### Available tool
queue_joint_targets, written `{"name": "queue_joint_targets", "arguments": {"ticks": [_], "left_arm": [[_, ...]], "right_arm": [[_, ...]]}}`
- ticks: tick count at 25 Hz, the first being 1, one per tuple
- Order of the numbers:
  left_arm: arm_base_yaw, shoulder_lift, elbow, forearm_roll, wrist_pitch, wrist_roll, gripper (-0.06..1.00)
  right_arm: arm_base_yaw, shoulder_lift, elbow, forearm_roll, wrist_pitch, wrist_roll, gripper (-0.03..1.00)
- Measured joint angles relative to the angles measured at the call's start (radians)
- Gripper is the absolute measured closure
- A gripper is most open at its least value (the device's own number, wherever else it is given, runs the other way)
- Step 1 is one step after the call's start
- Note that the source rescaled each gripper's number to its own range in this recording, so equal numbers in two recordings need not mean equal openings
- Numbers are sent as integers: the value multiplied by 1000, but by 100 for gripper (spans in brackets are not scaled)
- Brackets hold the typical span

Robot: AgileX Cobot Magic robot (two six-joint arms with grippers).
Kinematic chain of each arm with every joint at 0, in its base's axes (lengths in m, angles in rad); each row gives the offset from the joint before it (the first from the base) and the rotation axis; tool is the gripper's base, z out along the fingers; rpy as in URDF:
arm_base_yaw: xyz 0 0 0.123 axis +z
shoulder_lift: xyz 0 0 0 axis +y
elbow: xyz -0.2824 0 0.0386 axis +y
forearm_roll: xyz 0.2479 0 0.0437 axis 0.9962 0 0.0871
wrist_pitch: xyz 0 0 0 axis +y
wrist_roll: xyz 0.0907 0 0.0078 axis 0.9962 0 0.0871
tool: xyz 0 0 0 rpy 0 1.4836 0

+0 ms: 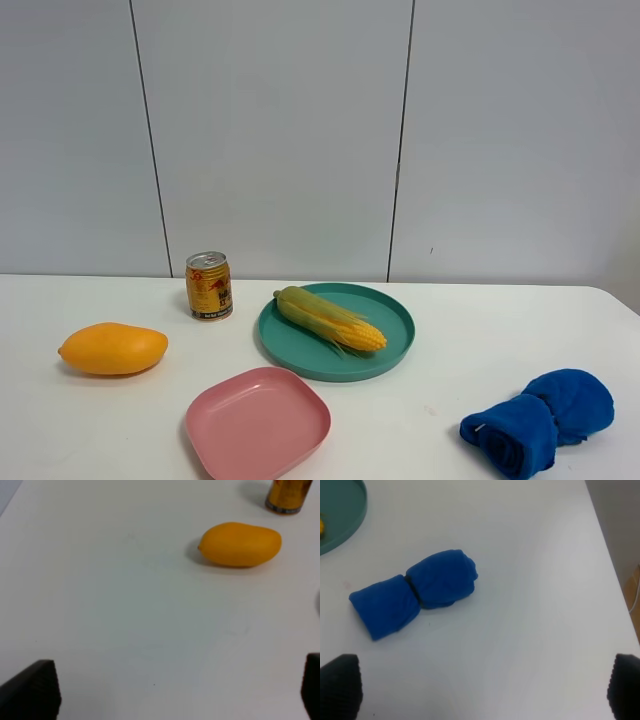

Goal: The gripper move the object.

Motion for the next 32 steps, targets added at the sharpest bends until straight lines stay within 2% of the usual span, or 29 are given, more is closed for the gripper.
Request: {"name": "queue_joint_targets", "arguments": {"ticks": [32], "left_arm": [[0,0,0,0,0,0,-6]], "right_arm": [[0,-33,0,-10,0,11,-3]]}}
